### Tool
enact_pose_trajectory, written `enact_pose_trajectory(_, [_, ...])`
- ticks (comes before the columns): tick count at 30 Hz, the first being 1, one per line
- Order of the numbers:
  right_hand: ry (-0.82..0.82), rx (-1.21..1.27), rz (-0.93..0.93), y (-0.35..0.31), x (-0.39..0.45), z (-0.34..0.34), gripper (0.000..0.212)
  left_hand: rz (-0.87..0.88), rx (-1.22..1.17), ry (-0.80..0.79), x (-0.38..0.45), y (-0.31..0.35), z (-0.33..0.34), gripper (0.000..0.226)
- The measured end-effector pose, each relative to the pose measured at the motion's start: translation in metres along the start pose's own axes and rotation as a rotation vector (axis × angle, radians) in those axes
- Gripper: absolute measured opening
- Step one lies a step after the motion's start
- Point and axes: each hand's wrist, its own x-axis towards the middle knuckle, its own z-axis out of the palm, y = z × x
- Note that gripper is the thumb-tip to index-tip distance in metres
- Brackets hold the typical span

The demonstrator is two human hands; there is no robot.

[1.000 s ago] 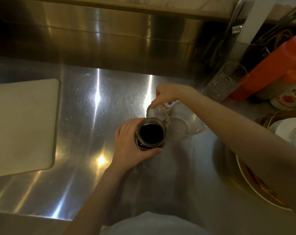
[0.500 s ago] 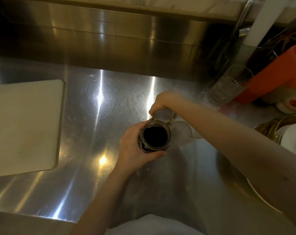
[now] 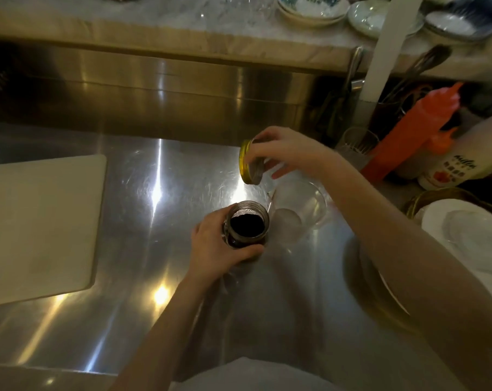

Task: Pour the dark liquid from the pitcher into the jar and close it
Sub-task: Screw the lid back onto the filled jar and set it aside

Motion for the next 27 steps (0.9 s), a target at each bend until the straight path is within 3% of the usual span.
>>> enact_pose_trajectory(6, [0.229,0.372,-0.28,0.036,-0.052,0.043,0.045,0.017,0.075,0.023,-0.002,0.007,-0.004,0.083])
enact_pose_trajectory(8, [0.325,0.359,-0.331,0.048,-0.06,0.059,0.051,0.014,0.096,0.019,-0.003,0.007,-0.004,0.084])
enact_pose_trajectory(14, [0.499,-0.031,-0.493,0.074,-0.062,0.085,0.044,0.047,0.067,0.036,-0.003,0.003,-0.001,0.07])
enact_pose_trajectory(18, [0.462,-0.18,-0.441,0.074,-0.064,0.084,0.049,0.07,0.082,0.044,-0.003,0.0,0.001,0.08])
enact_pose_trajectory(23, [0.353,-0.493,-0.397,0.063,-0.061,0.079,0.082,0.07,0.079,0.042,-0.004,-0.003,0.003,0.086])
enact_pose_trajectory(27, [0.325,-0.68,-0.403,0.06,-0.059,0.073,0.08,0.082,0.069,0.044,-0.002,-0.006,0.004,0.089])
